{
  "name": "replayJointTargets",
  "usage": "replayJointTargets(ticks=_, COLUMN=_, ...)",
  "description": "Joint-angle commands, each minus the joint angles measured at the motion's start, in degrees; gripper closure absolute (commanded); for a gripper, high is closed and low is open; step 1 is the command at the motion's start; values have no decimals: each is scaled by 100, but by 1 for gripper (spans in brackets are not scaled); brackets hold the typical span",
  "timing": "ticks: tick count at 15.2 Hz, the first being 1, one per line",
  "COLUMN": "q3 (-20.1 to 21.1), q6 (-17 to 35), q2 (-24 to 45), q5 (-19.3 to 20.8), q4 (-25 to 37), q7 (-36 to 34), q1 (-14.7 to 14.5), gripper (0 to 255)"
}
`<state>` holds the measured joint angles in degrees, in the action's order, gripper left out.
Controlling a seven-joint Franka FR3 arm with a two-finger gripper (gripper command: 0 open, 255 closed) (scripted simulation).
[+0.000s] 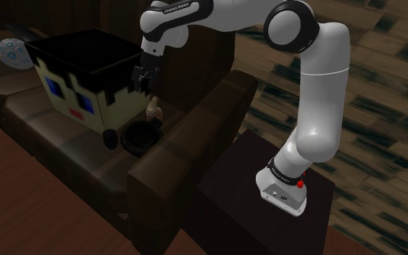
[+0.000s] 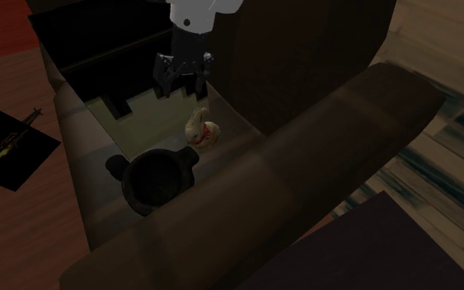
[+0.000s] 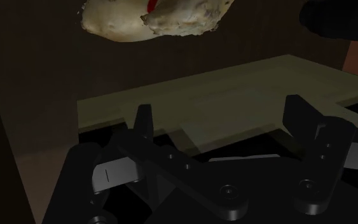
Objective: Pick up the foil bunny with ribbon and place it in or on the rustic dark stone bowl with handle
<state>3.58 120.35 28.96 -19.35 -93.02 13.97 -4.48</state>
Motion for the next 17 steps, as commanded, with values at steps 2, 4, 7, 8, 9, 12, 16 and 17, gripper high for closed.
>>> replayJointTargets(ticks=2, q3=65, q6=-46, q2=300, q5=-13, q4=25, q7=-17, q1=-81, gripper=0)
replayJointTargets(ticks=4, q3=60, q6=-47, q2=300, q5=-16, q4=25, q7=-16, q1=-86, gripper=0)
replayJointTargets(ticks=7, q3=69, q6=-40, q2=214, q5=-20, q4=-59, q7=-48, q1=-109, gripper=255)
replayJointTargets(ticks=8, q3=73, q6=15, q2=133, q5=-34, q4=-201, q7=-29, q1=-109, gripper=255)
replayJointTargets(ticks=9, q3=62, q6=109, q2=279, q5=-49, q4=-170, q7=64, q1=-67, gripper=255)
replayJointTargets(ticks=12, q3=49, q6=166, q2=149, q5=-62, q4=-371, q7=125, q1=-33, gripper=255)
replayJointTargets(ticks=16, q3=37, q6=211, q2=-117, q5=-168, q4=-290, q7=186, q1=111, gripper=0)
replayJointTargets(ticks=17, q3=57, q6=-35, q2=-160, q5=-284, q4=-349, q7=278, q1=237, gripper=0)
